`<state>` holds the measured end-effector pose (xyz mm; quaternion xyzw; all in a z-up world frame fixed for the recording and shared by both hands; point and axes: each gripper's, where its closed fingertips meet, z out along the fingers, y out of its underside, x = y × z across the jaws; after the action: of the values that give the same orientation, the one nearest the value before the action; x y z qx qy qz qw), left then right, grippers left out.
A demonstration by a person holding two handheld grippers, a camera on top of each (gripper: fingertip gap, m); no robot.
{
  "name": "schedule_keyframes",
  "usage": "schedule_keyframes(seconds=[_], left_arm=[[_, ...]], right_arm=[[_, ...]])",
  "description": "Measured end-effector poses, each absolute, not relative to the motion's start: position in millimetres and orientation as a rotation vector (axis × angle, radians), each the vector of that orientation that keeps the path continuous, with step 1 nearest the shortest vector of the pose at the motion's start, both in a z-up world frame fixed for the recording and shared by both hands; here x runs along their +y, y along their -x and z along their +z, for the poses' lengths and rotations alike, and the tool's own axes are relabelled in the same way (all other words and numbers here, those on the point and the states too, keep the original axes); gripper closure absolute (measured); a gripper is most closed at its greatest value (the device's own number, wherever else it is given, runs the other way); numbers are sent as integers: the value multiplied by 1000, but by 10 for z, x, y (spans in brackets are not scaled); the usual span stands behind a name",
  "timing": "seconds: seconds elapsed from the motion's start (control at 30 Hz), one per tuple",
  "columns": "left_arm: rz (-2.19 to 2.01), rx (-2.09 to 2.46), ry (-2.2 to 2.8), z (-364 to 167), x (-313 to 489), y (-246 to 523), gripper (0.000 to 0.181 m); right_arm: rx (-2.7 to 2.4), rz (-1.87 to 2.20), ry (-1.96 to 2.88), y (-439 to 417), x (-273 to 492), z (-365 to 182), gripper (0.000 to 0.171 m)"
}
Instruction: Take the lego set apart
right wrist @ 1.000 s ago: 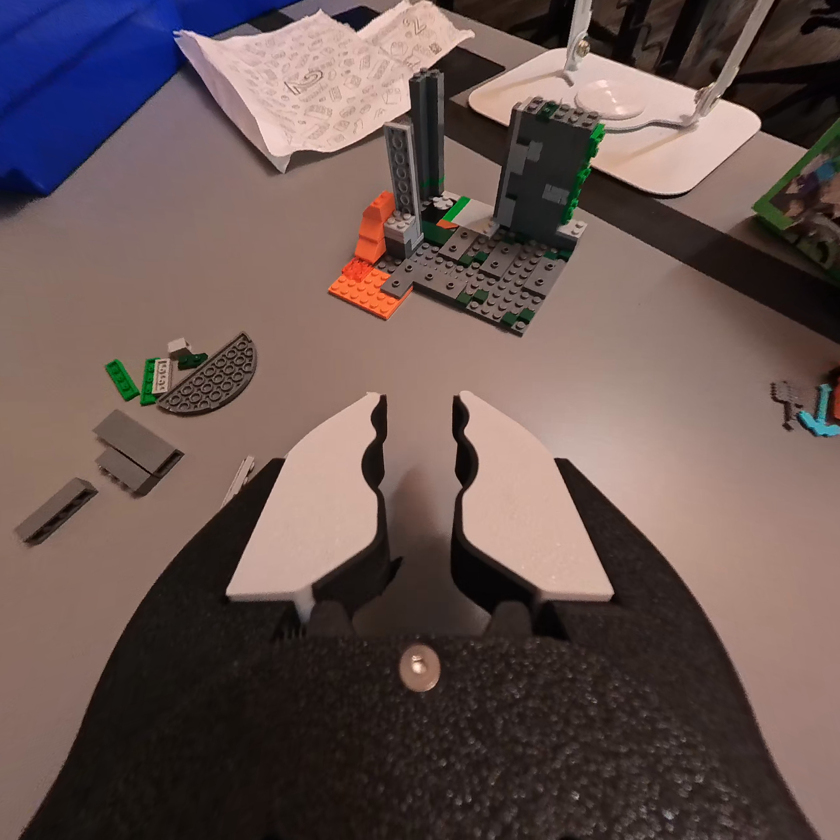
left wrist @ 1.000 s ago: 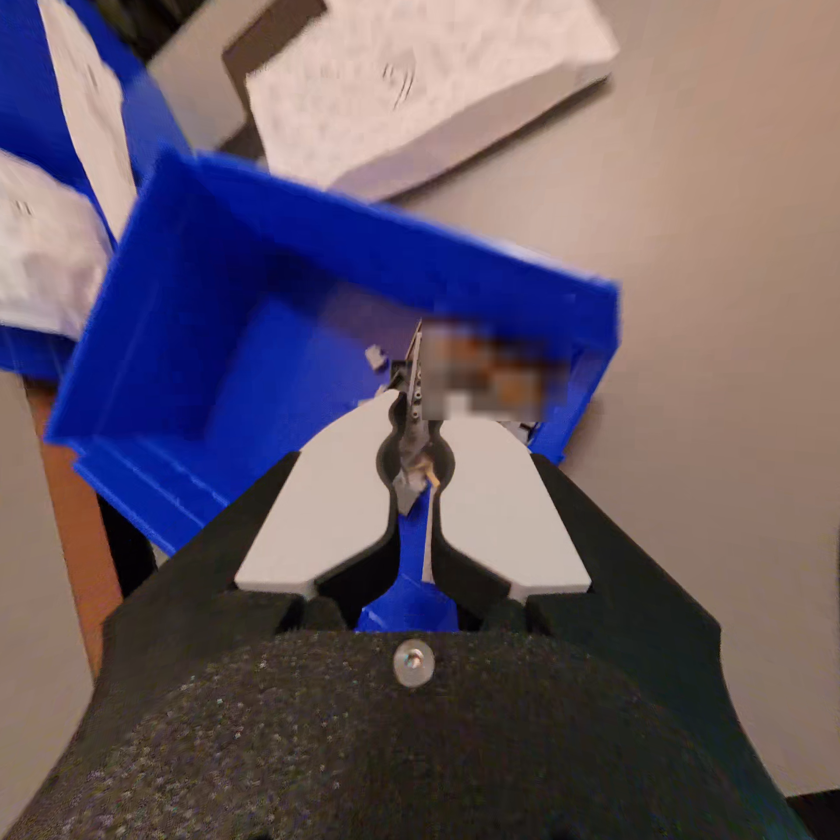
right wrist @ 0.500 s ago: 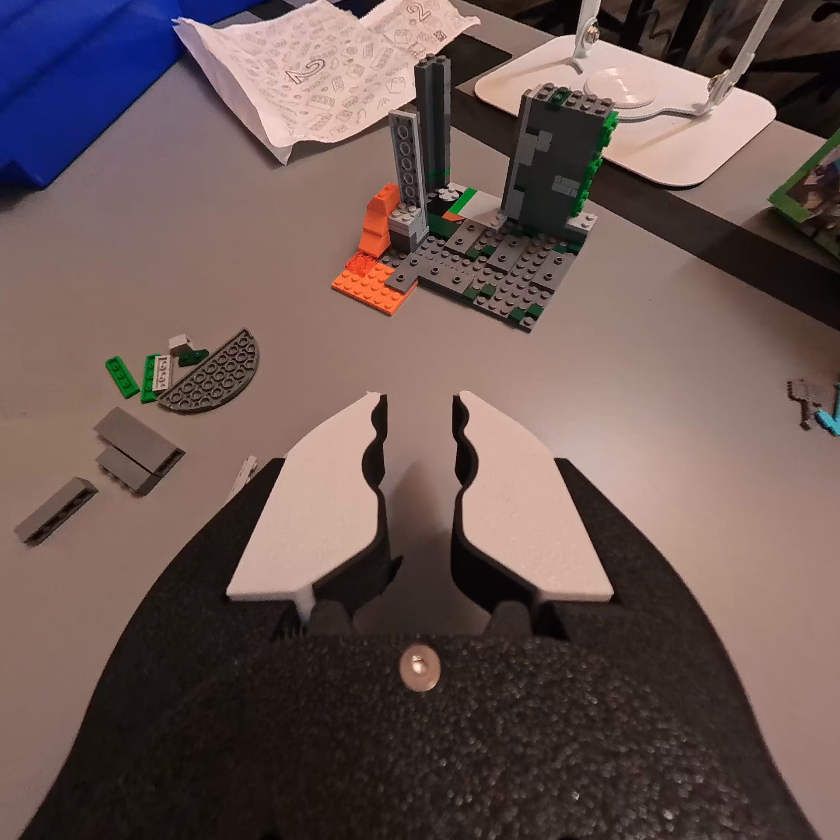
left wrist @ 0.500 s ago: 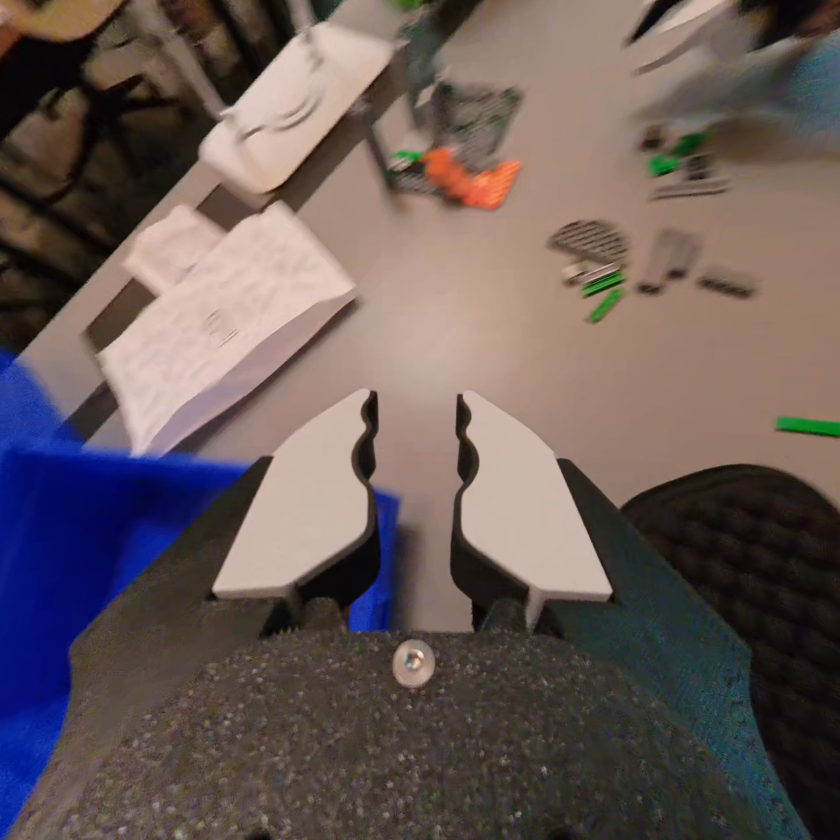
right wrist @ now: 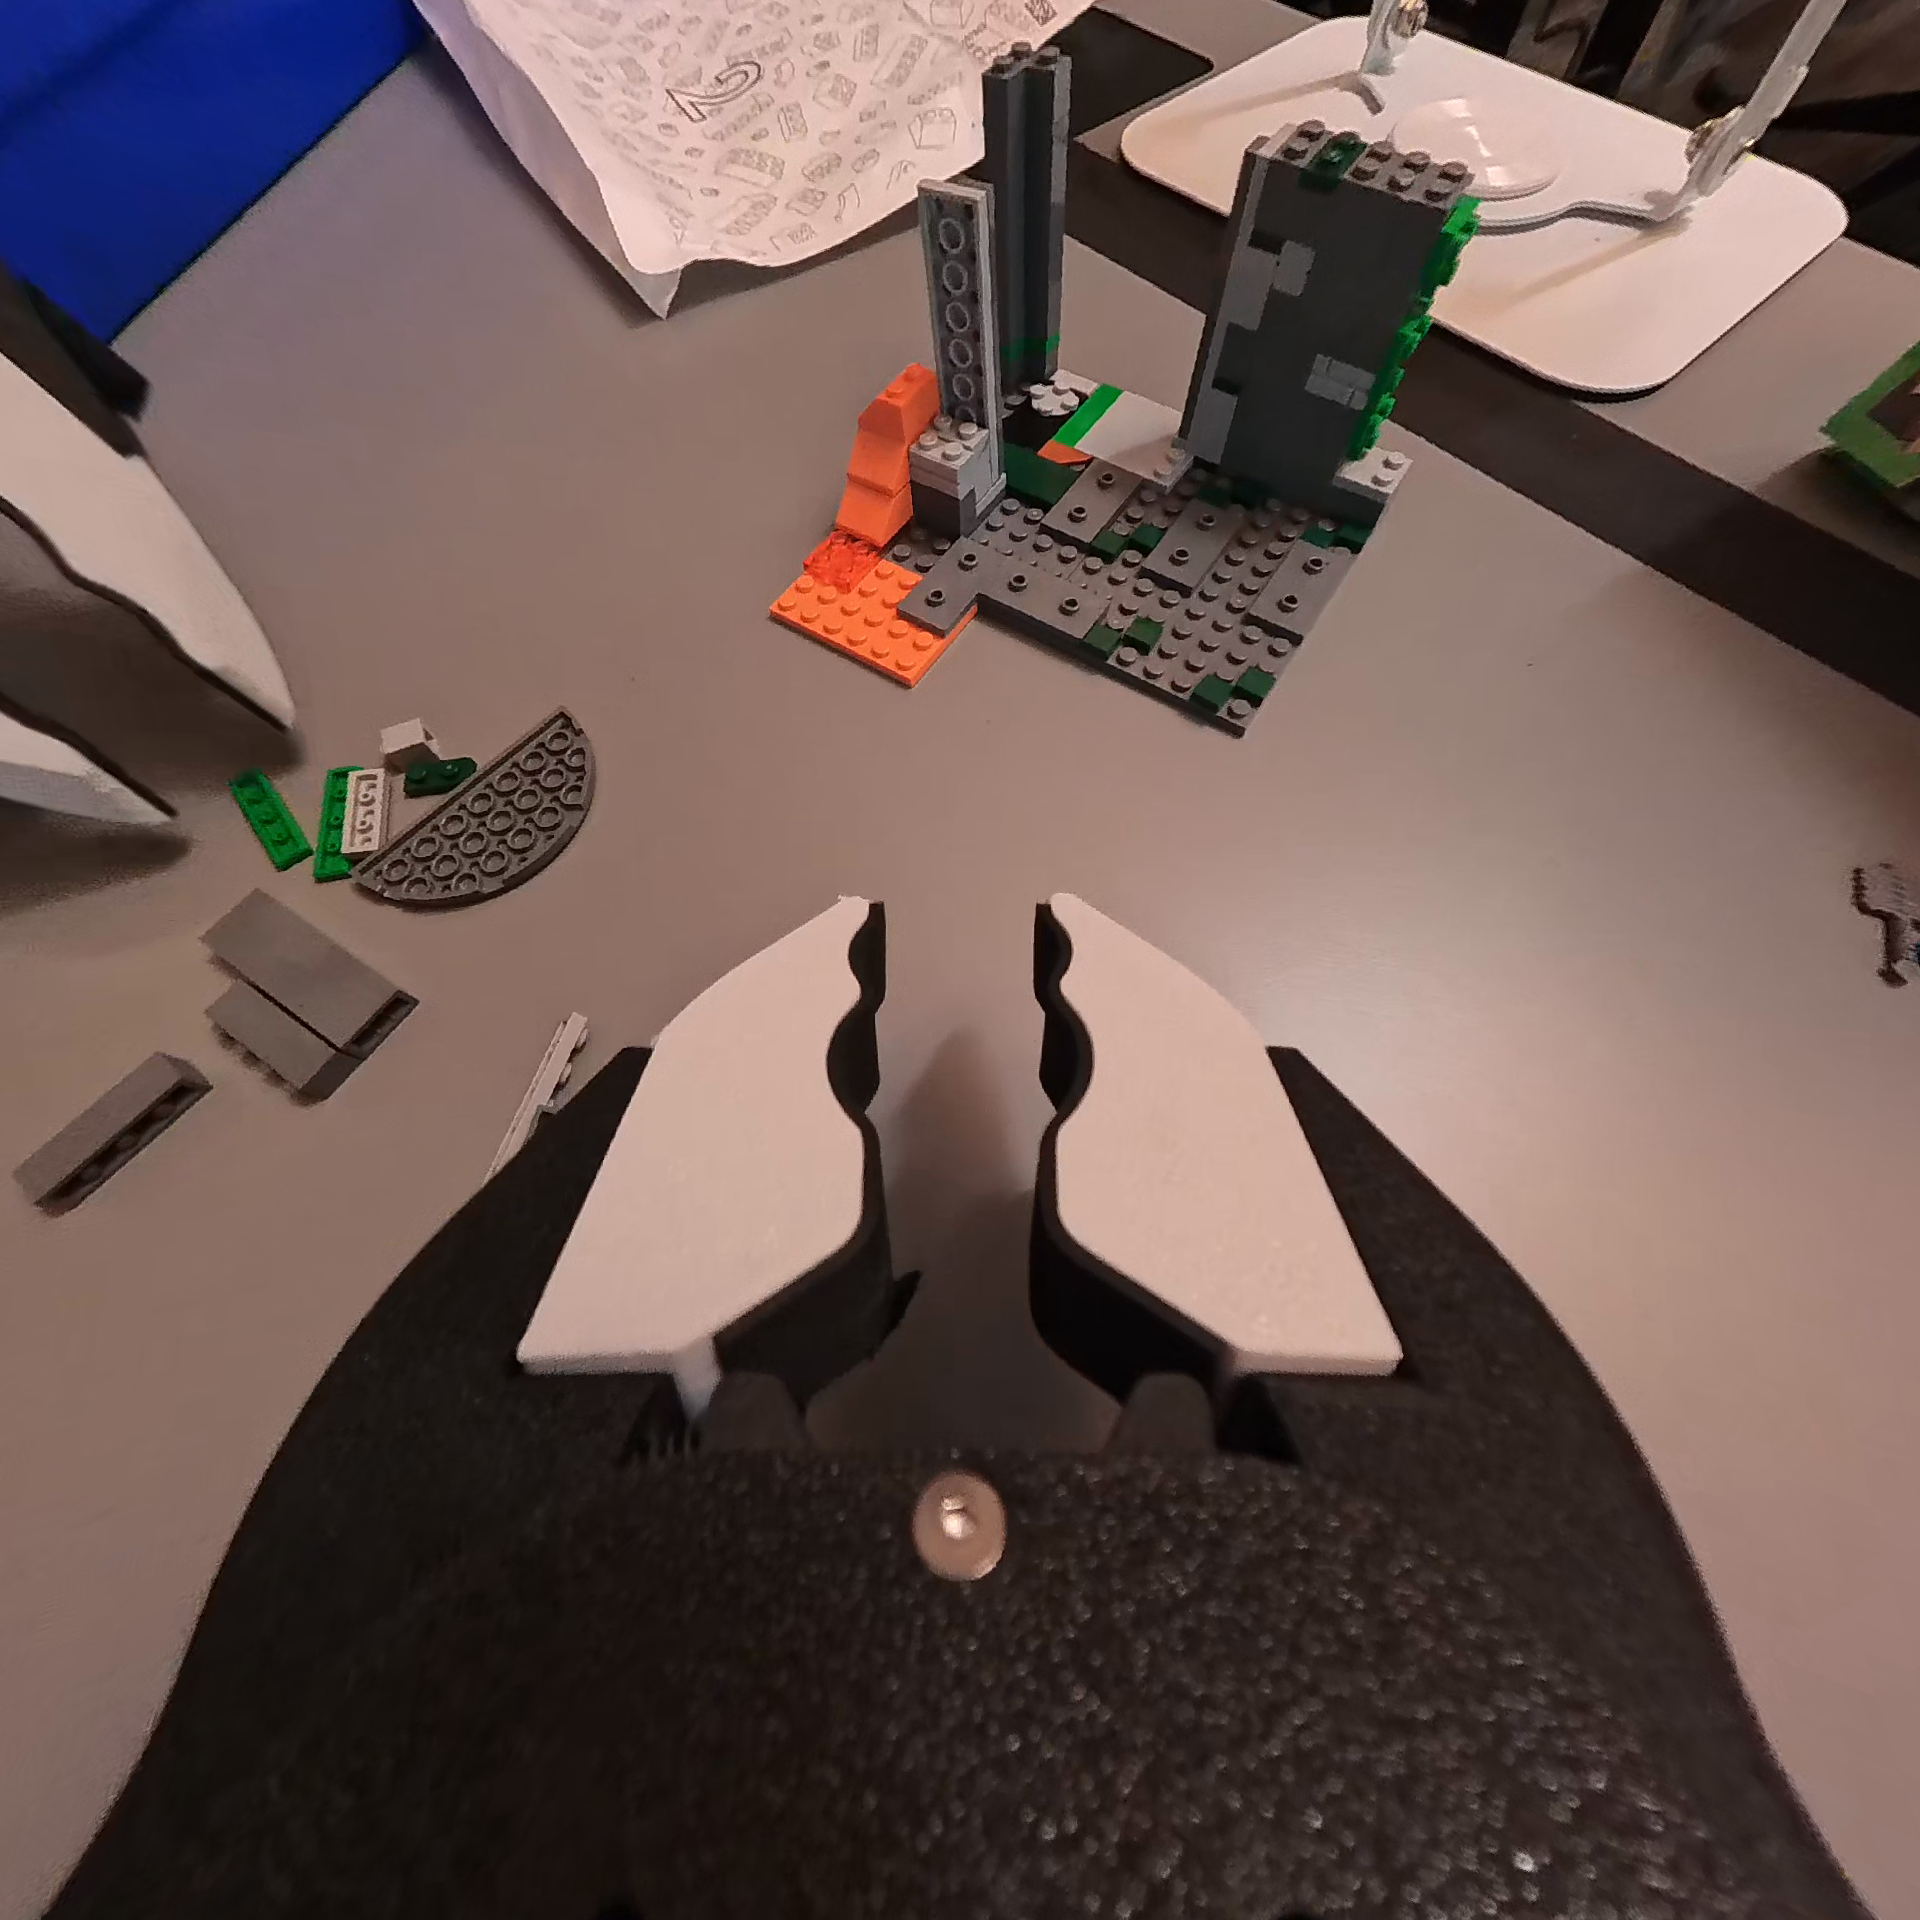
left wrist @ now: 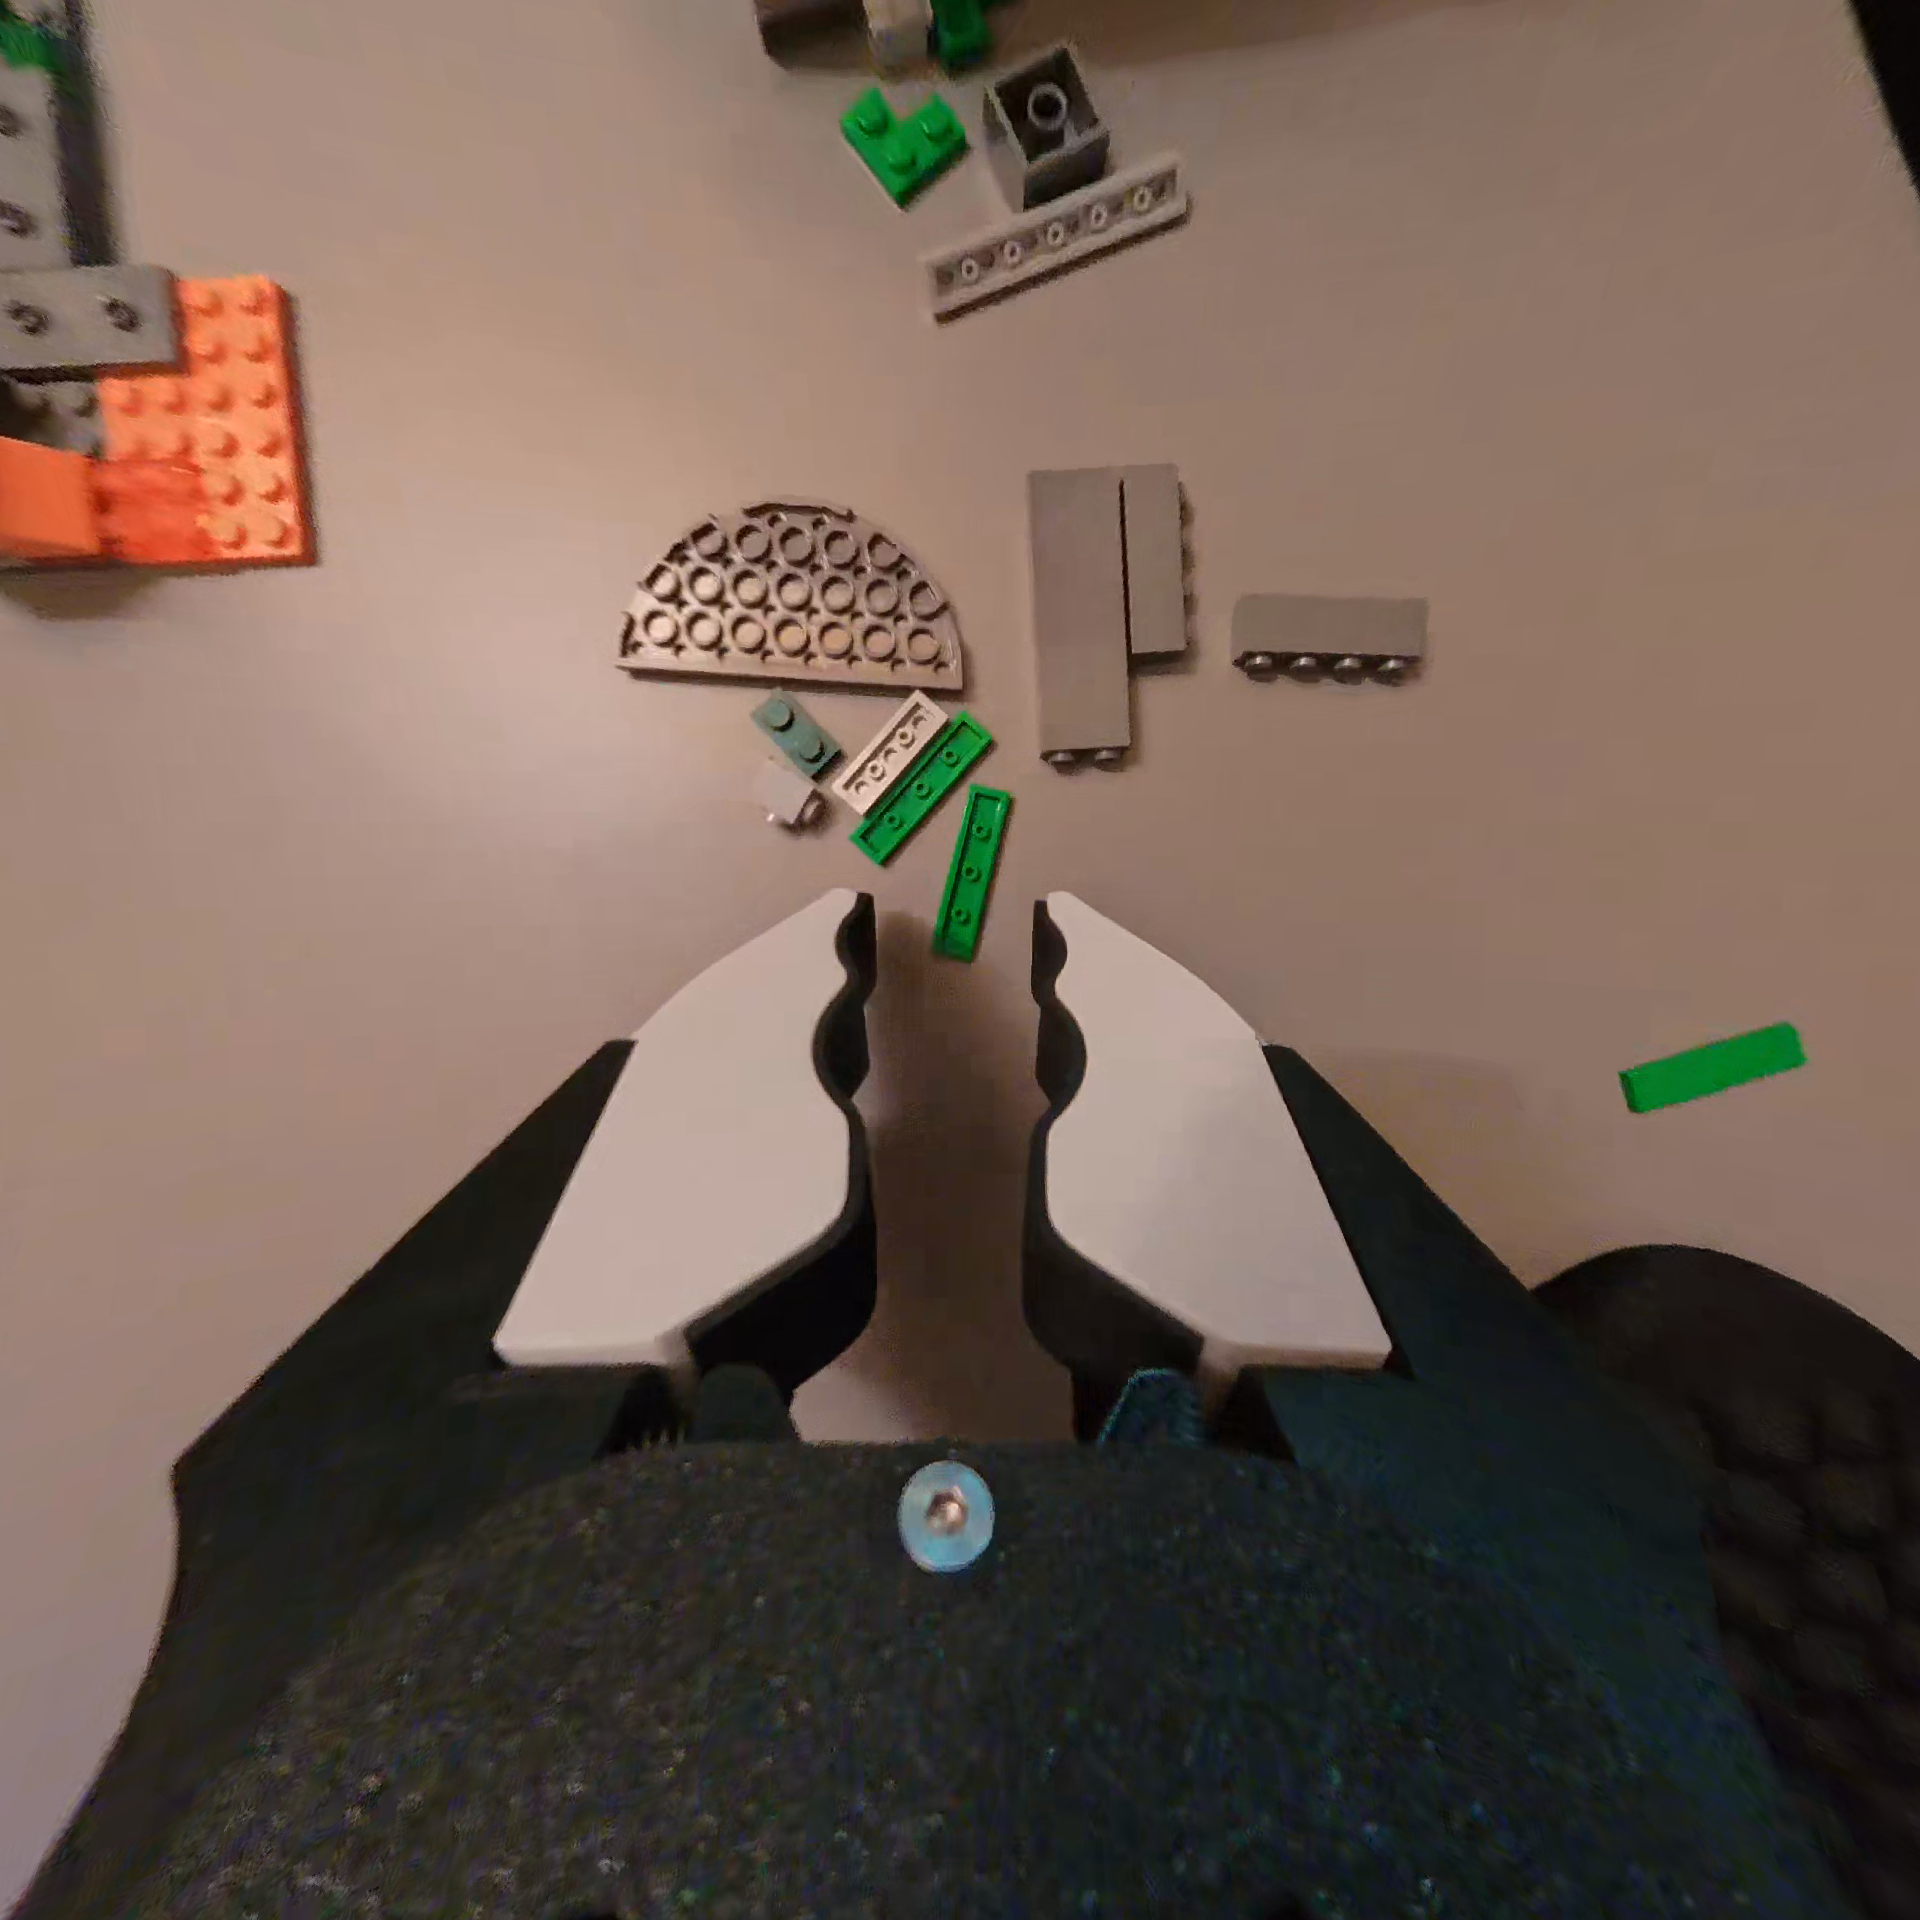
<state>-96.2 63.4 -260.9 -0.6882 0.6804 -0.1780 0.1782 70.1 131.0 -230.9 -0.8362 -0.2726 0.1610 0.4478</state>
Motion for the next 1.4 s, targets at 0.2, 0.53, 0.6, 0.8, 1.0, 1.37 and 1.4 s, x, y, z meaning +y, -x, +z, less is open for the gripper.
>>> schedule_keyframes(seconds=[0.2, 0.53, 0.6, 0.8, 1.0, 1.37, 1.4], left_arm=[[-529, 1958, 1968, -2690, 611, 909, 173], [-535, 1675, 1897, -2089, 679, 1146, 173], [-472, 1505, 1878, -1706, 833, 1467, 173], [-279, 982, 2011, -1129, 1310, 2909, 173], [-48, 818, 2267, -1722, 1421, 3707, 173], [-16, 926, 2113, -1482, 1413, 3312, 155], [-83, 989, 2060, -1436, 1347, 3102, 159]], right_arm=[[-685, 397, 2074, -698, 1309, -2326, 144], [-688, 394, 2072, -699, 1303, -2323, 144], [-681, 406, 2072, -693, 1307, -2316, 144], [-686, 419, 2069, -657, 1302, -2302, 144], [-688, 414, 2070, -642, 1292, -2299, 144], [-686, 418, 2078, -639, 1289, -2322, 144], [-684, 421, 2078, -640, 1290, -2321, 144]])
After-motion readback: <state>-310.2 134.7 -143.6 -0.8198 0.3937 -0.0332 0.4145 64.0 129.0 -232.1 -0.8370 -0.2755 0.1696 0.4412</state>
